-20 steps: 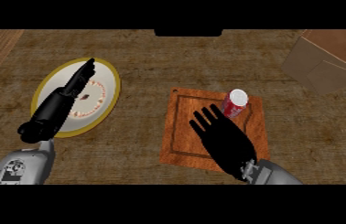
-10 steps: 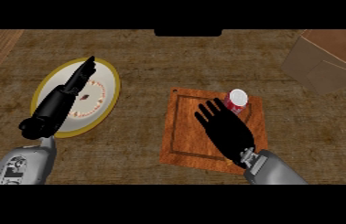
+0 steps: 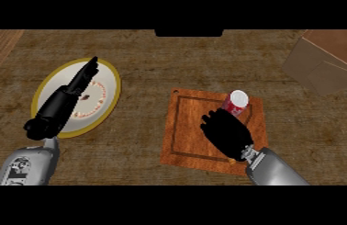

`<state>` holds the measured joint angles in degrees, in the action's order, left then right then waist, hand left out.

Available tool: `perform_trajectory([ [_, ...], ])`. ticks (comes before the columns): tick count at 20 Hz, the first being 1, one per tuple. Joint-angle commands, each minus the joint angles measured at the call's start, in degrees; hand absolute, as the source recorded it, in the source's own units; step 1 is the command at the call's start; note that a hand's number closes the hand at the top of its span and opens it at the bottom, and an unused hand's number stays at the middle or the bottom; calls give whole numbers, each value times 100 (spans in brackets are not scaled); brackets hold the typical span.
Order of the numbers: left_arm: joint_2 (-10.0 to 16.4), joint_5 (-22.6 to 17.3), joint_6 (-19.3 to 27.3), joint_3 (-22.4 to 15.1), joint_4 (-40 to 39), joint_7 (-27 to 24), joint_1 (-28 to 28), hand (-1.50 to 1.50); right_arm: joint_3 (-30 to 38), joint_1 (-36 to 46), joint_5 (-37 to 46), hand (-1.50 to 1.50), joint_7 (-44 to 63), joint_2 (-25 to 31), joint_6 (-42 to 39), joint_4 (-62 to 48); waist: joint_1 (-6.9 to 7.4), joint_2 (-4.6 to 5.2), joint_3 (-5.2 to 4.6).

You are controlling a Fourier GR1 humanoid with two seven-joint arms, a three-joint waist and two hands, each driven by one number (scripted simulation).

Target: Pick the croissant from the cutting board and place it in the cardboard box

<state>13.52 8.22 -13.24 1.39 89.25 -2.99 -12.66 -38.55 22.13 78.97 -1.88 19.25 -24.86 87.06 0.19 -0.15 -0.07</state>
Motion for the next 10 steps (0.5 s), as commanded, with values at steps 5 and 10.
perform_trajectory([
  [5,-150,238,119,-108,-284,-301,-36,0,1340,278,-771,150,-308,-641,699,-1046,44,71,13],
  [10,-23,84,-113,-53,-220,-441,58,0,2738,1056,-1618,150,-79,-1230,692,-2212,198,106,14],
])
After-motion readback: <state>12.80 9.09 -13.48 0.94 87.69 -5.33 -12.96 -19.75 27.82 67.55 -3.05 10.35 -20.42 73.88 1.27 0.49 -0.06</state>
